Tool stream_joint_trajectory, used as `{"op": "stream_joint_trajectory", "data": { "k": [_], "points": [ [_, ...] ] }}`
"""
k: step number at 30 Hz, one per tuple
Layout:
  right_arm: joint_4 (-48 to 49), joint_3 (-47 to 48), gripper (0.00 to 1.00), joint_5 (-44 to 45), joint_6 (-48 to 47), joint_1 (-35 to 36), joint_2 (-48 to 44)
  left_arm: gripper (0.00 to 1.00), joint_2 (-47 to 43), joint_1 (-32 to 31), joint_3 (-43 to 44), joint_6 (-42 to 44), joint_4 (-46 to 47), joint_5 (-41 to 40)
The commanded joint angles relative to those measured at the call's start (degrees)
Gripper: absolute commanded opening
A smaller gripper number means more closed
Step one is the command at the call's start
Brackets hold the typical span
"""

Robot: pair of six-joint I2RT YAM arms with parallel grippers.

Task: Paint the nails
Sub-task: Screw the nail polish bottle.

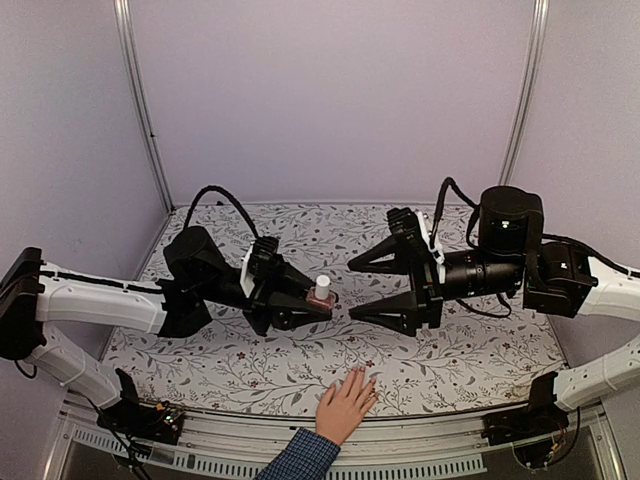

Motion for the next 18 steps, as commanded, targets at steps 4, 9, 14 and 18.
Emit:
{"op": "stream_joint_trajectory", "data": {
  "k": [4, 9, 14, 18],
  "points": [
    [-3.6, 4.1, 0.62, -12.8, -8.4, 0.4, 1.8, 0.01, 4.2, -0.5, 4.8, -7.3, 3.3, 18.8],
    [-3.1, 5.6, 0.56, -15.5, -9.1, 0.8, 3.7, 0.00, 6.4, -1.4, 6.6, -8.2, 3.1, 21.2],
    [-5.2, 7.6, 0.50, -16.6, -10.3, 1.8, 6.3, 0.00, 8.0, -1.6, 7.6, -9.8, 3.9, 22.9],
    [-5.7, 8.4, 0.47, -16.7, -11.4, 2.5, 7.6, 0.00, 9.1, -1.9, 8.4, -12.0, 5.9, 24.4]
  ]
}}
